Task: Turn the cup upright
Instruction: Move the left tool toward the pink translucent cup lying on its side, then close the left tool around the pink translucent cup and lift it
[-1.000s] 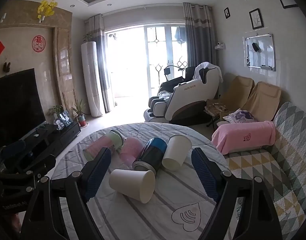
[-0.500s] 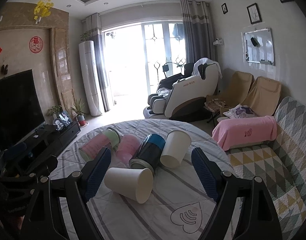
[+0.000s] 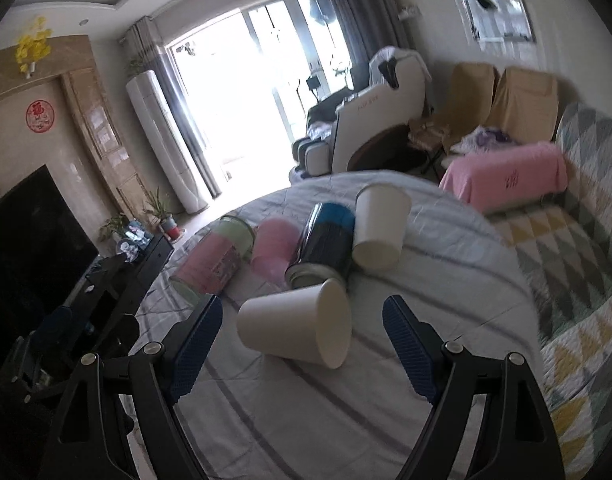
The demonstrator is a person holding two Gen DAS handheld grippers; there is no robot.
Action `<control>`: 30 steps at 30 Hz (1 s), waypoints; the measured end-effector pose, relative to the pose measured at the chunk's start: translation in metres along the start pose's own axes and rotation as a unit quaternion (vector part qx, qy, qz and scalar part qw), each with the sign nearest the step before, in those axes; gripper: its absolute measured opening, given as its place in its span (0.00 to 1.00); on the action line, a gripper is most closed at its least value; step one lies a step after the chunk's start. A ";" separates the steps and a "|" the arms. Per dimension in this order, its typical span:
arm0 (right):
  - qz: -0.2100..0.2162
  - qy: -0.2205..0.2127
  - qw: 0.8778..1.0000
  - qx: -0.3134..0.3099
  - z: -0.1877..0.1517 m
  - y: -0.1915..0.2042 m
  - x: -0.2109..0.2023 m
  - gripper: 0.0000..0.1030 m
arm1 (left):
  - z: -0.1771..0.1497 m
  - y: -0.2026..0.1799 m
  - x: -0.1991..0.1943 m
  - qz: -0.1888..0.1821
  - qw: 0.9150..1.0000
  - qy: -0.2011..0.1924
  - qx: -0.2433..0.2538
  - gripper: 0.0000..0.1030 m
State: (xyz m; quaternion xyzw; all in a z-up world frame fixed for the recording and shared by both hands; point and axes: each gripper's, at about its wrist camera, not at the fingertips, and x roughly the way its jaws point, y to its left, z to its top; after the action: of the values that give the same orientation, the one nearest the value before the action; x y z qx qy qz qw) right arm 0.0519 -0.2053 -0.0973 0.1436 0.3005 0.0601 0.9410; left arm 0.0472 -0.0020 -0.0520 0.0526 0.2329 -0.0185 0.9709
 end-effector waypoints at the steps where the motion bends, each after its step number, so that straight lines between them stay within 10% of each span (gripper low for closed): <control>1: 0.001 0.002 1.000 0.003 0.000 -0.001 0.001 0.81 | -0.001 0.001 0.003 -0.009 1.000 0.007 0.005 1.00; 9: -0.029 0.001 1.000 0.011 0.011 -0.013 -0.003 0.81 | -0.005 -0.013 0.022 -0.070 0.993 0.050 0.077 1.00; 30: -0.034 0.031 0.999 -0.009 0.037 -0.034 0.029 0.81 | 0.054 -0.006 0.094 -0.108 0.984 0.142 -0.020 1.00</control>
State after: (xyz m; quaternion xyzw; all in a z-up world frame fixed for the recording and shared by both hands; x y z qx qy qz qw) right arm 0.0974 -0.2404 -0.0947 0.1228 0.3338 0.0350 0.9340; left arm 0.1548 -0.0148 -0.0478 0.0098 0.3733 -0.1108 0.9210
